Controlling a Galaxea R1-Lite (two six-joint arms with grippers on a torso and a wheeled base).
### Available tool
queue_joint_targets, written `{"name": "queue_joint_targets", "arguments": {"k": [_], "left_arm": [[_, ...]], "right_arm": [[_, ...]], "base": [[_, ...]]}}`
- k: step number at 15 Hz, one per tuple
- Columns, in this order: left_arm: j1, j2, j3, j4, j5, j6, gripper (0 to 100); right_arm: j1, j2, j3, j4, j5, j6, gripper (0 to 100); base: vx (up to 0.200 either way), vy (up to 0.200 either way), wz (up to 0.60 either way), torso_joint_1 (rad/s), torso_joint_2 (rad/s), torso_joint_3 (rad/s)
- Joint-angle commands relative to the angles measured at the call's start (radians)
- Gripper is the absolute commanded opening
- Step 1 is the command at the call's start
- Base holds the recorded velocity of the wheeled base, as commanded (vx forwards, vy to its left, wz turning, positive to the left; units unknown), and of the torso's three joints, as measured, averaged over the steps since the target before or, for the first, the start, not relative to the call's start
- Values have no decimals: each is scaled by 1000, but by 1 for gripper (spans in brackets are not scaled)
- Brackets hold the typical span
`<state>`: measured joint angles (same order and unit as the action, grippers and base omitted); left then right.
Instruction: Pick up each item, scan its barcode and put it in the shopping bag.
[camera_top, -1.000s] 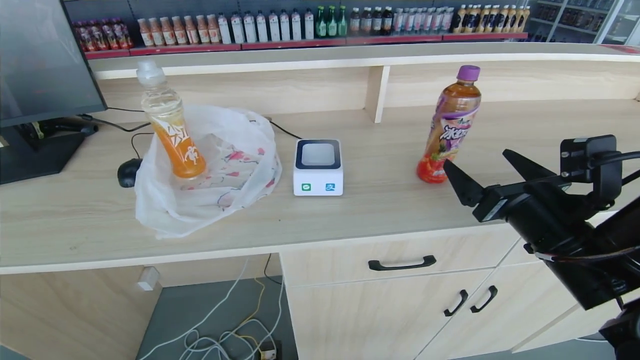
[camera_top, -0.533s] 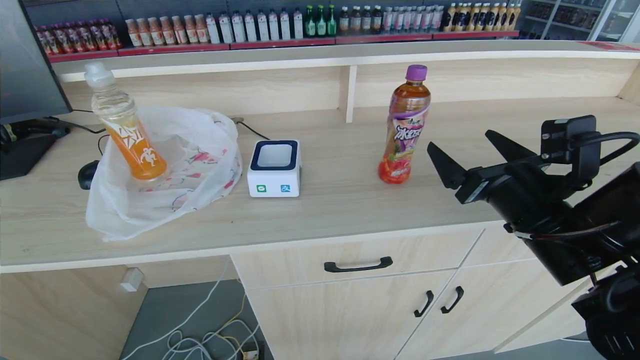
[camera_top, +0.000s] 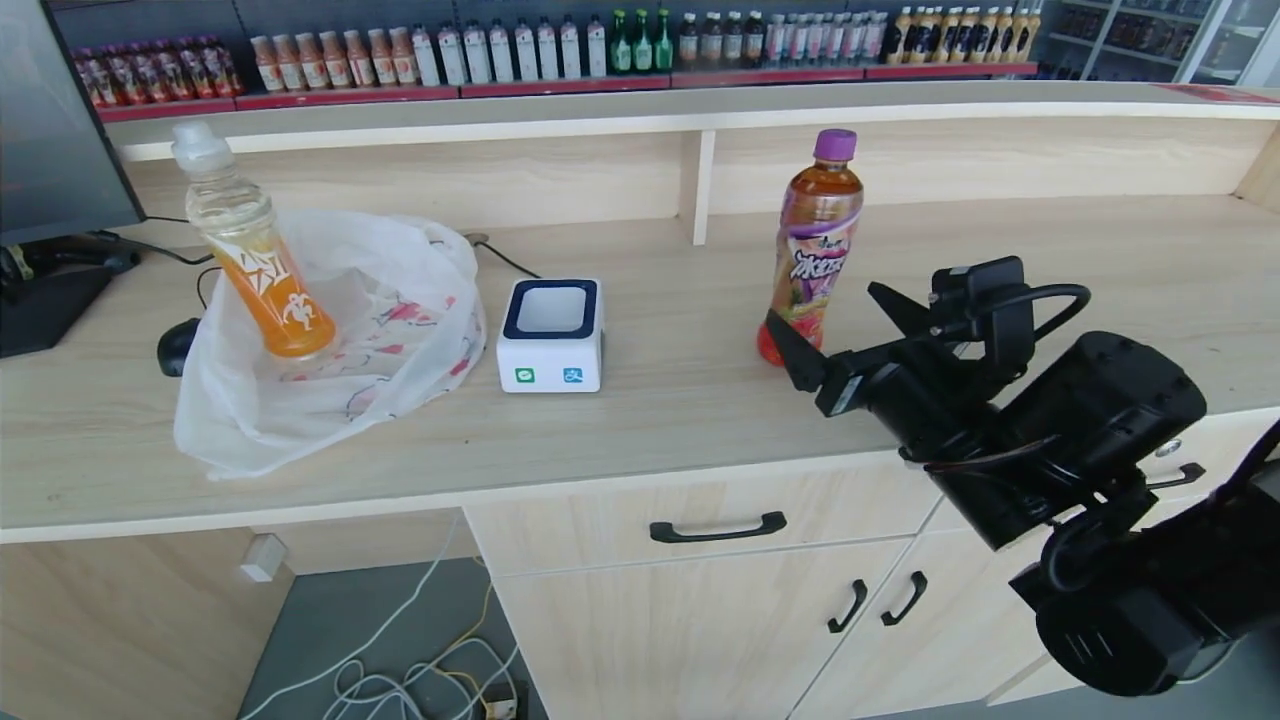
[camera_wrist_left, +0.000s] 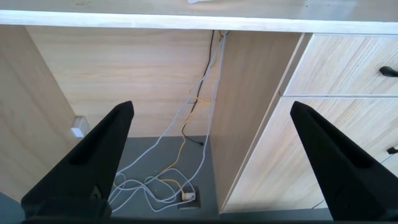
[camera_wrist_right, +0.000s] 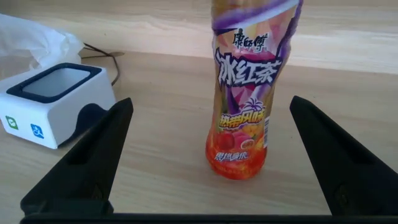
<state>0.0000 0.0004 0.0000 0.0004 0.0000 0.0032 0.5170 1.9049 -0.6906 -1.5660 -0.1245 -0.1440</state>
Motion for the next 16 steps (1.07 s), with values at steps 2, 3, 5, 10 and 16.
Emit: {"name": "queue_joint_targets", "arguments": {"k": [2,3,5,10,16], "left_arm": [[0,1,0,1,0,0,100],[0,1,0,0,0,0,100],[0,1,0,0,0,0,100],[0,0,0,0,0,0,100],[0,1,0,0,0,0,100]], "right_arm": [[-52,69,-110,69,3,14,100],[-64,72,-129,81,3,17,100],[-66,89,-184,106,5,20,100],[-72,125,-268,139,5,34,100],[-86,164,-391,215,5,35,100]], "base": [[0,0,0,0,0,0],[0,0,0,0,0,0],[0,0,0,0,0,0],[0,0,0,0,0,0],[0,0,0,0,0,0]]}}
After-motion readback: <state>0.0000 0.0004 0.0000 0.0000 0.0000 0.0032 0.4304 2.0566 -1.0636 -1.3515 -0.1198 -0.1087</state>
